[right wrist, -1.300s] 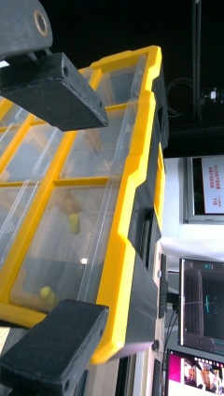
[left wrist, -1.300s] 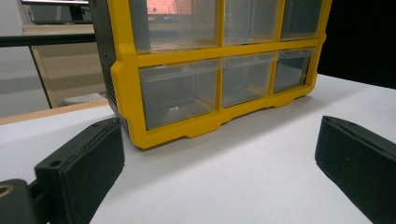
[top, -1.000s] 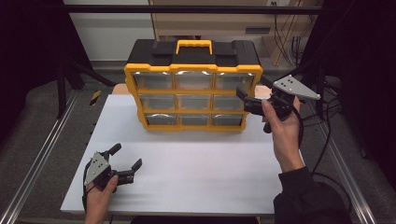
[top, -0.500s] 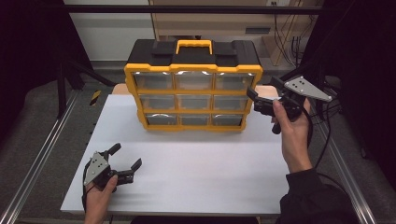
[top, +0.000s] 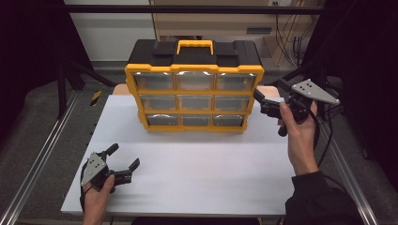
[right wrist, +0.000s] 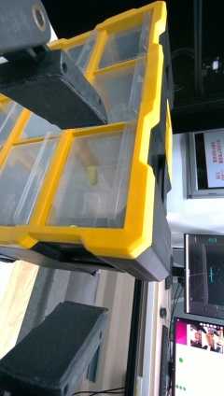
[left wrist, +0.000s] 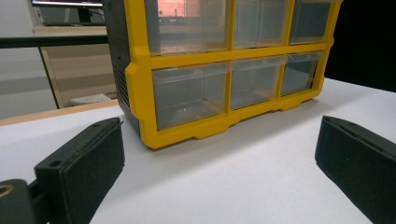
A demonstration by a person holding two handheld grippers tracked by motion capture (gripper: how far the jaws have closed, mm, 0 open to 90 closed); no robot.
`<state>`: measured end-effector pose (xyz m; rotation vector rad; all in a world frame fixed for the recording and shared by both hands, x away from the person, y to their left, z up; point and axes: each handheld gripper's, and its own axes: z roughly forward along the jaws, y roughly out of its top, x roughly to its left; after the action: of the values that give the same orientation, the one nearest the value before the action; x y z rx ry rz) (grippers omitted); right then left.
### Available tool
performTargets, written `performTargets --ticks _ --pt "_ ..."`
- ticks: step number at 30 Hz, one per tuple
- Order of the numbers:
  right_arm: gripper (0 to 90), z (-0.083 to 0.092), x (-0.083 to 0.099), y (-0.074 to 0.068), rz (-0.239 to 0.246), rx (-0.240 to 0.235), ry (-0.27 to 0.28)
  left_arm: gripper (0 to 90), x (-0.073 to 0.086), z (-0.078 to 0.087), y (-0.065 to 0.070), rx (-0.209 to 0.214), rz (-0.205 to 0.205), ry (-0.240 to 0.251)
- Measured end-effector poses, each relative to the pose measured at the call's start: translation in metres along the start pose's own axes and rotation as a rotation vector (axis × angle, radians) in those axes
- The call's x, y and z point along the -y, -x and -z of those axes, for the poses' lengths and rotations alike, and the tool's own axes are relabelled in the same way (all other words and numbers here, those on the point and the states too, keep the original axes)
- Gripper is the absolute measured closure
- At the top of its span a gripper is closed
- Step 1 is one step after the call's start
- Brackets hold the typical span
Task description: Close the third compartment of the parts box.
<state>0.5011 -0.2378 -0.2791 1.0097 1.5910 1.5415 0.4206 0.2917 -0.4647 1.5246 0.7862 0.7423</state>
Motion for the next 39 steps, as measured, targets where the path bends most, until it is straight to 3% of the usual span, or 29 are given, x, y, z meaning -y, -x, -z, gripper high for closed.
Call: performTargets --ticks 15,39 --pt "5.9 0.014 0.014 0.017 -0.016 0.027 -0.017 0.8 0.001 0.000 0.000 0.005 -0.003 -0.001" --pt "3.7 0.041 0.058 0.029 0.003 0.070 -0.028 0.9 0.001 0.001 -0.001 0.003 0.006 0.005"
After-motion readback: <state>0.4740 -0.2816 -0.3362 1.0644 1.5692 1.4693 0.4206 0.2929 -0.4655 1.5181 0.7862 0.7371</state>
